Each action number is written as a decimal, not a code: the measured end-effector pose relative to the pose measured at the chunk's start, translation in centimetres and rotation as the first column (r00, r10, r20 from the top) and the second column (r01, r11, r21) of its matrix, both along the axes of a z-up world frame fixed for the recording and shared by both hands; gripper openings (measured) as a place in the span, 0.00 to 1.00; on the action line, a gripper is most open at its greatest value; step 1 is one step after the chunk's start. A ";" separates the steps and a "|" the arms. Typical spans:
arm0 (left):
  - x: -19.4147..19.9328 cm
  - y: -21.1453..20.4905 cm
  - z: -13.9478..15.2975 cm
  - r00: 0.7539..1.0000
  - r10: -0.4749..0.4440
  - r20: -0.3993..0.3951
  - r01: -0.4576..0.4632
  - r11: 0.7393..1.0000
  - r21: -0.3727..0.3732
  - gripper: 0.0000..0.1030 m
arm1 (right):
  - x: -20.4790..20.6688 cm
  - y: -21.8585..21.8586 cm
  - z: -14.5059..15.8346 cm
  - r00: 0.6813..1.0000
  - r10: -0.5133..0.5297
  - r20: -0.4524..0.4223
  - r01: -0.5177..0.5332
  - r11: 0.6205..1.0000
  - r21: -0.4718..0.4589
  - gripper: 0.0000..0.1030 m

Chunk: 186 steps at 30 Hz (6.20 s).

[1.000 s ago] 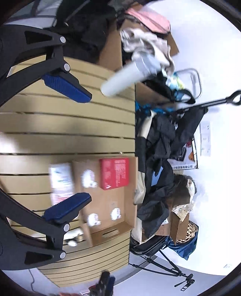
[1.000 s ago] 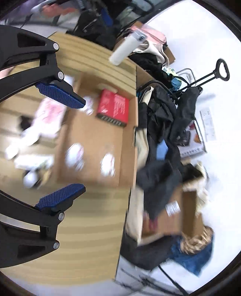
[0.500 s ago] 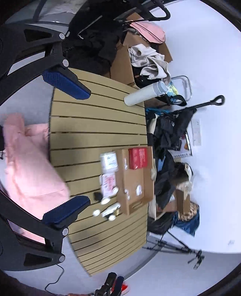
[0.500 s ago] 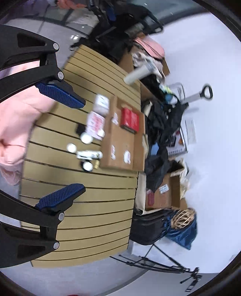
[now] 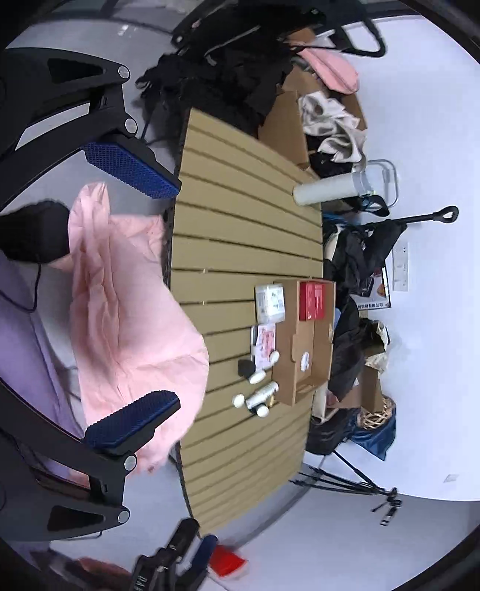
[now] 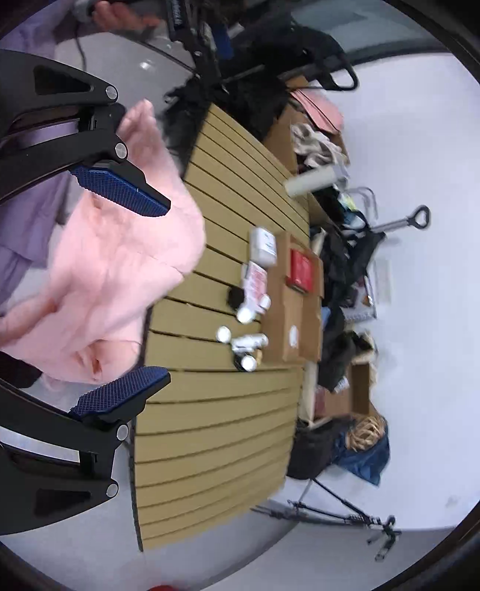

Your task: Organize objects

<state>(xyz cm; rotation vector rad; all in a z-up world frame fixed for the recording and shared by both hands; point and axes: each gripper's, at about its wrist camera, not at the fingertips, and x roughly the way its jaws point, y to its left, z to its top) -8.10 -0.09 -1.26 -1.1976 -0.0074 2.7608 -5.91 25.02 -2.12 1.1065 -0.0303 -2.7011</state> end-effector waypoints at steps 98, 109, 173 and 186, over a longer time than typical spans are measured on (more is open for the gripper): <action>-40.2 1.5 -12.2 0.983 -0.137 0.123 0.117 0.981 0.156 0.63 | -44.2 -10.5 -15.0 0.966 0.122 0.227 -0.100 0.990 -0.104 0.54; -29.9 -2.0 3.1 1.000 0.019 0.010 -0.019 1.000 0.016 1.00 | -33.9 -0.5 1.3 0.992 0.060 0.113 -0.067 0.996 0.060 0.88; -19.4 7.6 -8.5 0.967 -0.249 0.052 0.242 0.964 0.106 0.94 | -18.8 -0.1 -8.5 0.985 0.096 0.146 -0.087 0.994 -0.064 0.70; -27.3 16.7 -21.3 0.893 -0.359 0.273 0.341 0.933 0.112 0.40 | -25.3 2.1 -18.5 0.956 0.032 0.293 -0.026 0.999 -0.023 0.50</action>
